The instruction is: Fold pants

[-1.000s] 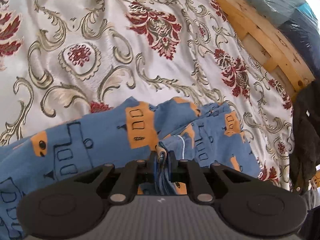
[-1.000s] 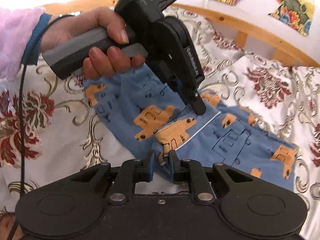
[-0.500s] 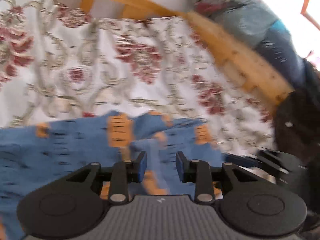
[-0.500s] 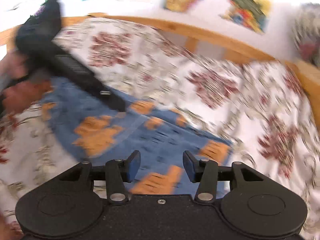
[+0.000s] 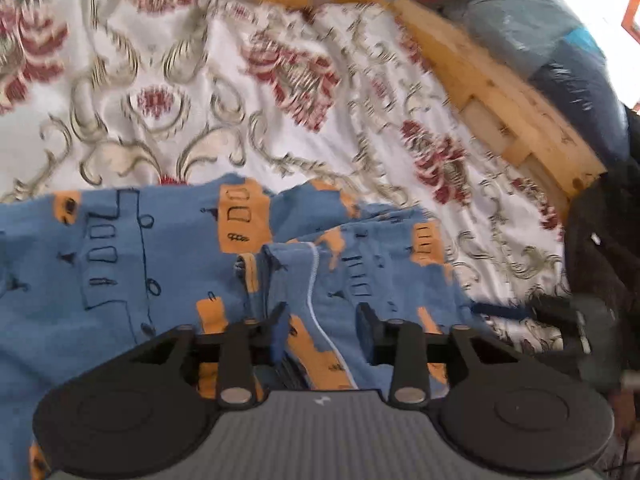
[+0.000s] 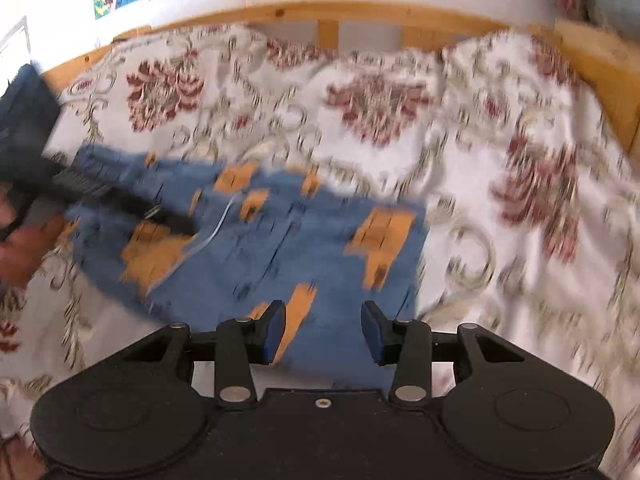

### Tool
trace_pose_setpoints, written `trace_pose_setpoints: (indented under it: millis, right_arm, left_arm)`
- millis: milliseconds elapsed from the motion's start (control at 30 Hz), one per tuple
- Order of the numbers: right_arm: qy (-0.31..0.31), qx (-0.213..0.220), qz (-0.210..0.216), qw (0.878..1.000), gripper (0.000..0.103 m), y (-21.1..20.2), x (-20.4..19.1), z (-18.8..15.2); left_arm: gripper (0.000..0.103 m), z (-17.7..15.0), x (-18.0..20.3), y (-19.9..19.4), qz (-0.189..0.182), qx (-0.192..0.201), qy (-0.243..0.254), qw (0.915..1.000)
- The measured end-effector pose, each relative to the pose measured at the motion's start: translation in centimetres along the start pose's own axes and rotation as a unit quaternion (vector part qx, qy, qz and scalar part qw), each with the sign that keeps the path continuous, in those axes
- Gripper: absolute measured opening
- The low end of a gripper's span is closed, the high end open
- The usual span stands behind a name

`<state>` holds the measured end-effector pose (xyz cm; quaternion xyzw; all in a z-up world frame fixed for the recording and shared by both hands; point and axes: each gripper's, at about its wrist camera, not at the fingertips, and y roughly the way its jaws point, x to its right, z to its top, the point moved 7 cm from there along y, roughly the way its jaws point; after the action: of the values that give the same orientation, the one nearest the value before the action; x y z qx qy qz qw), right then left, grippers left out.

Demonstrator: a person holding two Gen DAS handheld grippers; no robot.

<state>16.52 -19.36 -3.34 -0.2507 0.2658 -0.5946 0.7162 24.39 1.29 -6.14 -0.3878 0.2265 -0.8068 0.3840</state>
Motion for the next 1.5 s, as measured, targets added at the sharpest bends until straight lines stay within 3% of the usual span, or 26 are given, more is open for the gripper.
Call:
trace_pose_setpoints:
  millis: [100,167,233,300,333,400,467,500,600,700,767,900,967,1033,1100,1167,1233,1300,1367,1467,1500]
  right_arm:
    - [0.014,0.012,0.027,0.999,0.041,1.4,1.3,2.7]
    - [0.029,-0.005,0.053,0.998,0.028,3.4,2.3,4.1]
    - [0.049,-0.047,0.065,0.996,0.026,6.0,3.6,4.4]
    - [0.040,-0.060,0.042,0.997,0.018,7.9,5.3,4.6]
    - [0.038,-0.061,0.032,0.997,0.011,8.7,6.3,4.9]
    - [0.054,-0.064,0.034,0.996,0.008,9.6,8.0,5.5]
    - [0.039,-0.056,0.012,0.998,0.026,9.5,8.5,6.2]
    - [0.027,-0.051,0.002,0.998,0.029,9.1,8.5,6.5]
    - [0.050,-0.036,0.033,0.998,0.029,6.7,7.9,7.0]
    - [0.033,-0.072,0.053,0.995,0.029,6.5,6.0,5.4]
    - [0.023,-0.097,0.039,0.994,0.029,8.1,5.8,4.1]
    - [0.063,-0.082,0.017,0.995,0.025,9.0,7.5,4.3]
    - [0.046,-0.073,0.006,0.996,0.030,8.2,7.0,5.2]
    - [0.011,-0.059,0.003,0.998,0.049,7.1,5.8,5.9]
    - [-0.013,-0.040,0.008,0.999,0.059,6.1,4.3,6.7]
    - [-0.025,-0.029,0.025,0.999,0.065,5.5,2.5,7.1]
    - [-0.043,-0.019,0.042,0.998,0.077,5.0,-0.3,7.0]
    - [-0.070,-0.001,0.049,0.996,0.084,4.8,-3.6,6.5]
    - [-0.102,0.014,0.056,0.993,0.085,5.0,-7.1,6.1]
    - [-0.154,0.022,0.048,0.987,0.083,6.3,-12.0,5.9]
    - [-0.166,0.015,0.038,0.985,0.078,6.8,-13.1,5.8]
  left_arm:
    - [0.048,-1.1,1.1,-1.9,-0.046,0.027,-0.011,0.9985]
    - [0.048,-2.3,1.6,-1.8,-0.067,0.024,-0.021,0.9972]
    - [0.048,-3.6,1.5,-0.9,-0.051,0.002,-0.018,0.9985]
    - [0.044,-4.8,1.0,-0.2,-0.034,-0.011,-0.012,0.9993]
    - [0.044,-5.1,0.8,-0.2,-0.036,-0.008,-0.017,0.9992]
    - [0.042,-5.0,0.1,-0.4,-0.047,-0.008,-0.038,0.9981]
    - [0.039,-5.0,-0.4,-0.7,-0.054,-0.011,-0.051,0.9972]
    - [0.039,-5.0,-0.6,-0.8,-0.054,-0.011,-0.053,0.9970]
    - [0.042,-5.1,-0.5,-1.5,-0.049,-0.004,-0.056,0.9972]
    - [0.044,-4.9,0.1,-1.5,-0.035,-0.004,-0.040,0.9986]
    - [0.043,-4.9,0.2,-1.2,-0.027,-0.005,-0.036,0.9990]
    - [0.043,-5.1,0.1,-1.9,-0.024,0.002,-0.051,0.9984]
    - [0.050,-5.3,0.0,-2.8,-0.005,0.010,-0.049,0.9987]
    - [0.053,-5.7,-0.5,-4.2,0.033,0.020,-0.047,0.9982]
    - [0.054,-6.0,-1.2,-6.2,0.052,0.044,-0.064,0.9956]
    - [0.055,-6.4,-2.3,-8.4,0.078,0.071,-0.095,0.9899]
    - [0.065,-6.8,-3.6,-10.7,0.110,0.102,-0.126,0.9806]
    - [0.083,-7.4,-5.0,-13.0,0.157,0.134,-0.158,0.9657]
    - [0.086,-7.8,-6.5,-14.9,0.198,0.160,-0.189,0.9484]
    - [0.086,-7.3,-8.1,-15.7,0.201,0.173,-0.220,0.9388]
    - [0.086,-7.1,-8.6,-15.6,0.207,0.173,-0.231,0.9349]
